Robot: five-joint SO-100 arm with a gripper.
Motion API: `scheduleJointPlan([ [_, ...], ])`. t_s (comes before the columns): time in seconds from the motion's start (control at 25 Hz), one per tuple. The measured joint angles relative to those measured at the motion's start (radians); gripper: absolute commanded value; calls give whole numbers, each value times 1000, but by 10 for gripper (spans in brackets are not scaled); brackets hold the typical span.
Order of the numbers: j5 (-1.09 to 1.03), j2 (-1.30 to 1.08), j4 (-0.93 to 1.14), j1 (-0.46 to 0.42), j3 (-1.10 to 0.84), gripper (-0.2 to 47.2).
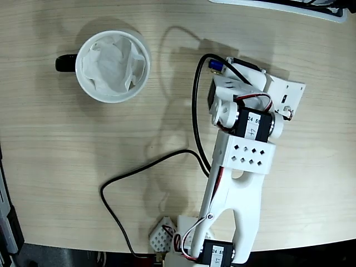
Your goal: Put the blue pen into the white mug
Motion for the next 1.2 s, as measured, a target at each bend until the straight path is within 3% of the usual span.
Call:
scheduleJointPlan([
  [0.72,17,135,0,-23,81,1],
  [1.2,48,394,-58,-133,371,1],
])
